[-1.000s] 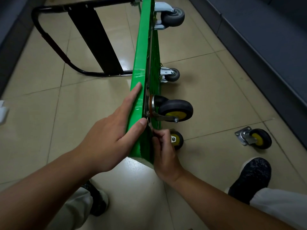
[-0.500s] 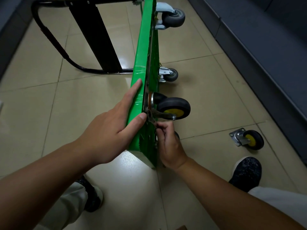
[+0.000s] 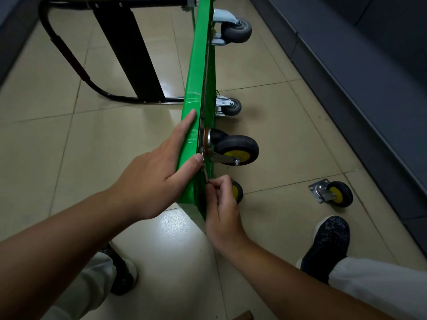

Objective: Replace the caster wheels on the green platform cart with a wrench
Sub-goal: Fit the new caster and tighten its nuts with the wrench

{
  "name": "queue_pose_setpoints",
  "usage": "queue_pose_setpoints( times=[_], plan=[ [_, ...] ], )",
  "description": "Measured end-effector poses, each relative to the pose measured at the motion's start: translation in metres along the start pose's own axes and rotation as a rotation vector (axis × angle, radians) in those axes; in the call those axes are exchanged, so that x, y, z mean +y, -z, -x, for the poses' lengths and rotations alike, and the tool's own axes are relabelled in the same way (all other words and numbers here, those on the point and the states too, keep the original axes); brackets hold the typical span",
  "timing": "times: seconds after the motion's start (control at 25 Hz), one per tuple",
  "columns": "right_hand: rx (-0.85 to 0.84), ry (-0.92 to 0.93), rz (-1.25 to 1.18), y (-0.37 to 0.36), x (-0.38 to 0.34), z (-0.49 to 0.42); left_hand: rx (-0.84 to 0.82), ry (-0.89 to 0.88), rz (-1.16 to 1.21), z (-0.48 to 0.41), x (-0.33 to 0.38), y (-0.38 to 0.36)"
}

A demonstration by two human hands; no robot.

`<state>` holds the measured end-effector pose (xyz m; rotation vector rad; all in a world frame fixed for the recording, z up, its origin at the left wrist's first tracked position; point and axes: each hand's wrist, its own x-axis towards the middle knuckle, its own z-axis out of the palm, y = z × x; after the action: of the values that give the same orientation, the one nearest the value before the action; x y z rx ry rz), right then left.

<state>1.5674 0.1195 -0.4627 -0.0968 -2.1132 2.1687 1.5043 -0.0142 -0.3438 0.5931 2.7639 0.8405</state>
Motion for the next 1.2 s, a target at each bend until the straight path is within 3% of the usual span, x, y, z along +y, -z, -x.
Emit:
queue_pose_setpoints(
  times=[0.52, 0.76, 1.08, 1.2],
  plan=[
    [0.071, -0.019, -0.057, -0.008, -0.006, -0.007, 0.013, 0.022, 0.008, -0.002, -0.002, -0.002],
    [0.094, -0.250, -0.332, -0.008, -0.036, -0.014, 0.028, 0.031, 0.006, -0.005, -0.002, -0.003],
    [0.187, -0.514, -0.189, -0.008, -0.063, -0.020, 0.017, 0.019, -0.024, -0.005, -0.001, -0.001],
    [0.142, -0.550, -0.203, -0.009, -0.068, -0.022, 0.003, 0.018, -0.027, -0.005, -0.003, 0.002]
  ],
)
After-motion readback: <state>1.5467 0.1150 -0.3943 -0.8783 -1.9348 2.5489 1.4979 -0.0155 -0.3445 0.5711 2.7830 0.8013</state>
